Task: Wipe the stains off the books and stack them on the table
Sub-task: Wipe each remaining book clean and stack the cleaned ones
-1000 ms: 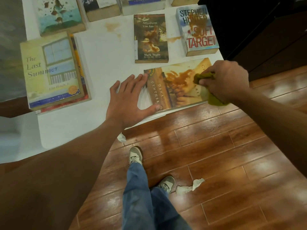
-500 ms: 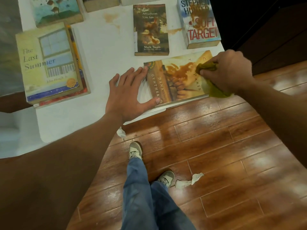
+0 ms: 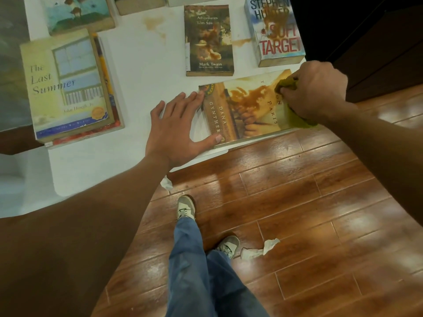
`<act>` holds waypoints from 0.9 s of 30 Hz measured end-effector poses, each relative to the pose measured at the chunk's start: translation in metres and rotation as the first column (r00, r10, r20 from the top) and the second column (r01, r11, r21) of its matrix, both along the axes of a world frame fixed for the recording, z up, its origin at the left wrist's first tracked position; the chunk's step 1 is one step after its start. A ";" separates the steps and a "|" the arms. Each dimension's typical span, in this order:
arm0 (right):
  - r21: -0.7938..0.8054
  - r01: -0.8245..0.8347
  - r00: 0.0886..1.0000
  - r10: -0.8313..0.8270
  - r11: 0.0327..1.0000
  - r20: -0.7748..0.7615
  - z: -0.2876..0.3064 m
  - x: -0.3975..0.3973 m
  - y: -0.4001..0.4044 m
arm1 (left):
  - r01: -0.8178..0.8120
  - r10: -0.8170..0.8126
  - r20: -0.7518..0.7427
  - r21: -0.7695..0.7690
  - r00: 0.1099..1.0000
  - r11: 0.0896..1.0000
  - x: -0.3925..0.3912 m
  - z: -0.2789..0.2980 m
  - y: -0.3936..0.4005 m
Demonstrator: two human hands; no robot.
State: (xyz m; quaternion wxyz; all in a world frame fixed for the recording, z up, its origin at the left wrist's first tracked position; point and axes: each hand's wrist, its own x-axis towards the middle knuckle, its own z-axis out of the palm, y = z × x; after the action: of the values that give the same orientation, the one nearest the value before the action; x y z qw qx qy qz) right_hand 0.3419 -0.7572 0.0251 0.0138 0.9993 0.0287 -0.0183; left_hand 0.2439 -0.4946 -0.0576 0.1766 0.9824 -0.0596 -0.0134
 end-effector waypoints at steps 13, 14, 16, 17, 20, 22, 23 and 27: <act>0.065 -0.062 0.992 0.068 0.996 -0.102 0.007 0.014 0.002 | -0.003 0.003 0.009 0.008 1.000 1.000 0.003 -0.001 0.002; 0.056 -0.015 0.996 0.020 0.998 -0.082 0.006 0.015 0.003 | -0.003 0.003 0.004 0.011 1.000 1.000 0.002 -0.002 0.002; 0.057 -0.033 0.996 0.038 0.998 -0.081 0.003 0.014 0.005 | -0.003 0.003 0.007 0.009 1.000 1.000 0.001 -0.003 0.001; 0.064 -0.081 0.989 0.089 0.995 -0.116 0.002 0.012 0.006 | -0.002 0.002 0.007 0.006 1.000 1.000 0.001 -0.002 0.000; 0.074 -0.076 0.989 0.085 0.994 -0.120 0.004 0.017 0.008 | -0.003 0.003 0.012 0.014 1.000 1.000 0.002 -0.002 0.001; 0.046 -0.031 0.998 0.034 0.998 -0.058 0.003 0.018 0.008 | -0.004 0.004 0.008 0.013 1.000 1.000 0.000 -0.003 0.001; 0.029 -0.060 0.996 0.062 0.998 -0.061 0.002 0.019 0.009 | -0.005 0.005 0.009 0.007 1.000 1.000 -0.001 -0.003 0.001; -0.024 -0.113 0.989 0.110 0.993 -0.094 0.006 0.025 0.013 | -0.002 0.002 0.016 0.006 1.000 1.000 0.002 -0.002 0.001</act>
State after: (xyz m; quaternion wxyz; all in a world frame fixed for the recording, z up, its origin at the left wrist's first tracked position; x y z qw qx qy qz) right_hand 0.3673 -0.7446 0.0306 0.0279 0.9939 0.0847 -0.0641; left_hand 0.2464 -0.4935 -0.0599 0.1733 0.9830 -0.0599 -0.0057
